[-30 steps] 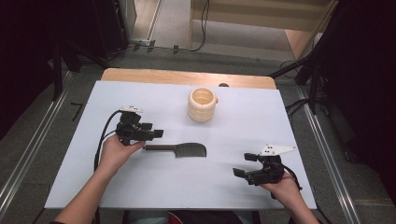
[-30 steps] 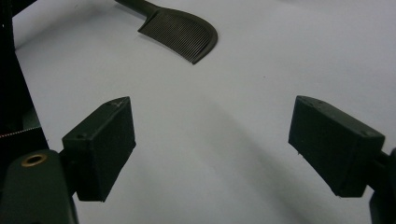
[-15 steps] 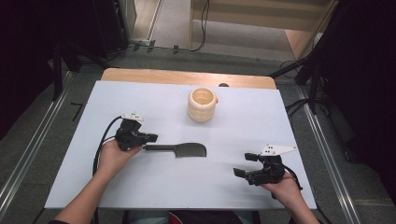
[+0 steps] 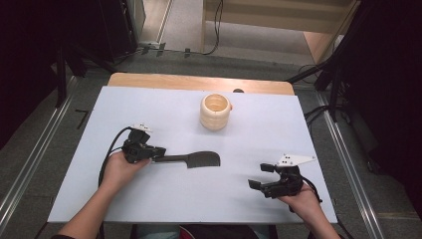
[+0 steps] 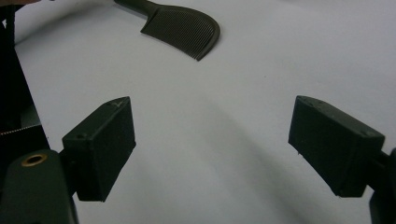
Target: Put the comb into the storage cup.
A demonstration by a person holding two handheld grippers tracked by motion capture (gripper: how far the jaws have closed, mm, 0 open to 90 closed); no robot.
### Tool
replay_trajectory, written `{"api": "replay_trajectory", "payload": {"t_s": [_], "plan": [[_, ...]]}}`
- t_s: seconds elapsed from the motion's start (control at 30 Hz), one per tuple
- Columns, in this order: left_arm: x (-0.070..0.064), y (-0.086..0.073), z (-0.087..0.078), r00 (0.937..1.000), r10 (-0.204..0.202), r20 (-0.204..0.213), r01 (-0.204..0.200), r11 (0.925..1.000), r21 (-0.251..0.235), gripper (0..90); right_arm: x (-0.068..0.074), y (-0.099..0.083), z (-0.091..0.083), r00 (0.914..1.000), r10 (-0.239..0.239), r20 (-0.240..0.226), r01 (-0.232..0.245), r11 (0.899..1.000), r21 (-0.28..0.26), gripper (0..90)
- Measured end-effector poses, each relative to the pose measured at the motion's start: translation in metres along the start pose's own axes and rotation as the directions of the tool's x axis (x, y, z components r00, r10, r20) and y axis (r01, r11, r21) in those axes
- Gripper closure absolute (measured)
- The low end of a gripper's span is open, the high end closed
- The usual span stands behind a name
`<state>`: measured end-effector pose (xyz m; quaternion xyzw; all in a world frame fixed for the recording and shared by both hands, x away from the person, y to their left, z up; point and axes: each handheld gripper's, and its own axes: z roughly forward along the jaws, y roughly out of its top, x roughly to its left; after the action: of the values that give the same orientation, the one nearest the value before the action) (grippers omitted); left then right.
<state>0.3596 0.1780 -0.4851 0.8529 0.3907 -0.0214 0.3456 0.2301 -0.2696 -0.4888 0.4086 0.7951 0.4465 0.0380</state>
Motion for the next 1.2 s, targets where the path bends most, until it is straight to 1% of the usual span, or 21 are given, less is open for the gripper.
{"api": "replay_trajectory", "payload": {"t_s": [0.07, 0.17, 0.2, 0.23, 0.33, 0.37, 0.6, 0.77, 1.0, 1.2], "plan": [[-0.001, -0.001, 0.001, 1.0000, -0.005, -0.003, 0.005, 1.0000, 0.004, 88.4, 0.000, 0.000, 0.000, 1.0000, 0.002, 0.000, -0.002, 1.000, 0.001, 12.8], [-0.001, -0.002, 0.001, 1.0000, 0.001, -0.002, -0.001, 0.9999, 0.014, 88.5, 0.000, 0.000, 0.000, 1.0000, 0.001, 0.002, -0.001, 1.000, 0.004, 12.8], [-0.002, -0.003, 0.001, 0.9999, -0.006, 0.009, 0.006, 0.9999, 0.014, 88.5, 0.000, 0.000, 0.000, 1.0000, 0.000, 0.001, 0.000, 1.000, 0.004, 12.8], [-0.002, -0.003, 0.001, 0.9999, -0.006, 0.009, 0.006, 0.9999, 0.014, 88.5, 0.000, 0.000, 0.000, 1.0000, -0.001, 0.001, 0.001, 1.000, 0.004, 12.8], [-0.004, -0.004, 0.002, 0.9999, 0.002, 0.012, -0.002, 0.9997, 0.023, 88.6, 0.000, 0.000, 0.000, 1.0000, 0.000, 0.000, 0.000, 1.000, 0.003, 12.8], [-0.006, -0.005, 0.002, 0.9998, 0.006, 0.021, -0.007, 0.9996, 0.028, 88.6, 0.000, 0.000, 0.000, 1.0000, 0.001, 0.001, -0.001, 1.000, 0.003, 12.8], [-0.010, -0.006, 0.004, 0.9996, 0.010, 0.028, -0.011, 0.9994, 0.032, 88.5, 0.000, 0.000, 0.001, 1.0000, -0.004, -0.004, 0.004, 1.000, 0.002, 12.8], [-0.012, -0.007, 0.006, 0.9991, 0.023, 0.036, -0.025, 0.9986, 0.046, 88.5, 0.000, 0.001, 0.001, 1.0000, -0.002, -0.004, 0.002, 1.000, 0.004, 12.9], [-0.012, -0.008, 0.006, 0.9990, 0.024, 0.038, -0.026, 0.9986, 0.046, 88.4, 0.000, 0.001, 0.002, 1.0000, -0.003, -0.004, 0.003, 1.000, 0.005, 12.8], [-0.014, -0.009, 0.009, 0.9986, 0.029, 0.044, -0.032, 0.9974, 0.064, 88.2, 0.000, 0.001, 0.002, 1.0000, -0.005, -0.006, 0.005, 1.000, 0.006, 12.8]]}}
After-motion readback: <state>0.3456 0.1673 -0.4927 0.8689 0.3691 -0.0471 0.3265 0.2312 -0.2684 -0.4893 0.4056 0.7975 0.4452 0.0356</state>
